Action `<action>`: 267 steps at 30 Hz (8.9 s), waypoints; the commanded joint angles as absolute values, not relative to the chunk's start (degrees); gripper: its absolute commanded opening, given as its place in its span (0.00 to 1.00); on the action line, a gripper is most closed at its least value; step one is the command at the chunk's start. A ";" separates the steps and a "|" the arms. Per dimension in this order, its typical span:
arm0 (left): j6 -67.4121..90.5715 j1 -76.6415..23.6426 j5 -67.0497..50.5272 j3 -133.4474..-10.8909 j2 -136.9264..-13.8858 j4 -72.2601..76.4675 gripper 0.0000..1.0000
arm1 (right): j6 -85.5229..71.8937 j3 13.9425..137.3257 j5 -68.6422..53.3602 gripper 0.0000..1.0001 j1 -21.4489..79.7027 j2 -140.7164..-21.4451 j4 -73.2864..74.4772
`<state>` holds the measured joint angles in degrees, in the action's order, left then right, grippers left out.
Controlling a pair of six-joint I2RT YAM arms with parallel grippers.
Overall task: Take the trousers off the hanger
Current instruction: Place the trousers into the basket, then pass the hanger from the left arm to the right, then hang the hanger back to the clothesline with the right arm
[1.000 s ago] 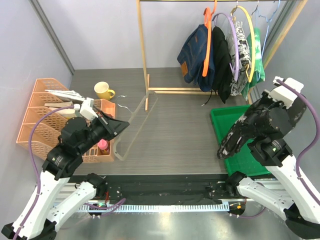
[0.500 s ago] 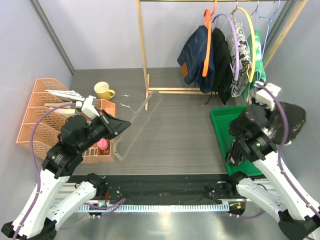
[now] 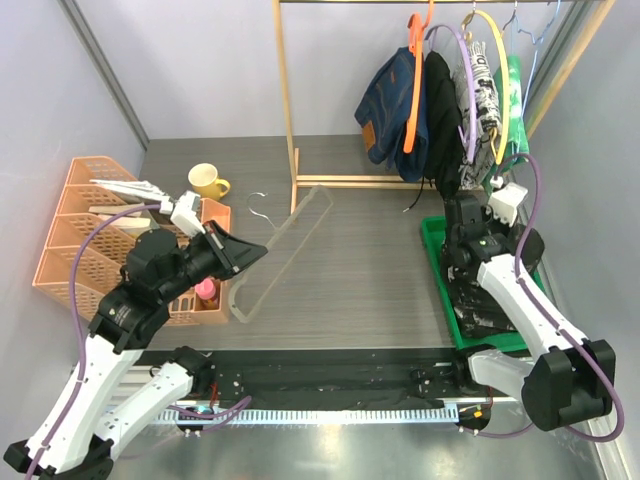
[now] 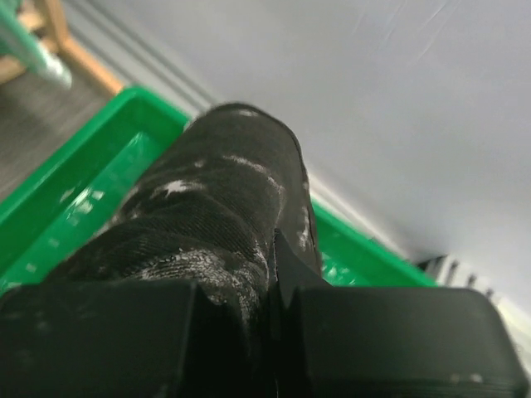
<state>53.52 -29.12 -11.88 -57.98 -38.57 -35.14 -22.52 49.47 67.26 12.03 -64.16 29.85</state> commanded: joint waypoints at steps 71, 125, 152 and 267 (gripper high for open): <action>53.88 -28.92 19.78 -69.17 -43.07 -48.60 0.00 | 0.09 92.54 43.33 0.62 90.00 -97.37 -0.35; 57.74 -29.62 -17.39 -76.82 -53.61 -68.38 0.71 | -9.24 63.46 30.41 0.01 85.34 -54.94 21.18; 67.85 -29.53 -16.35 -77.07 -65.74 -71.62 0.11 | 1.82 68.91 26.36 0.01 86.39 -57.83 24.87; 32.52 -30.06 -1.23 -55.02 -23.91 -46.32 0.89 | 47.81 86.22 26.64 0.01 52.47 -93.25 -58.71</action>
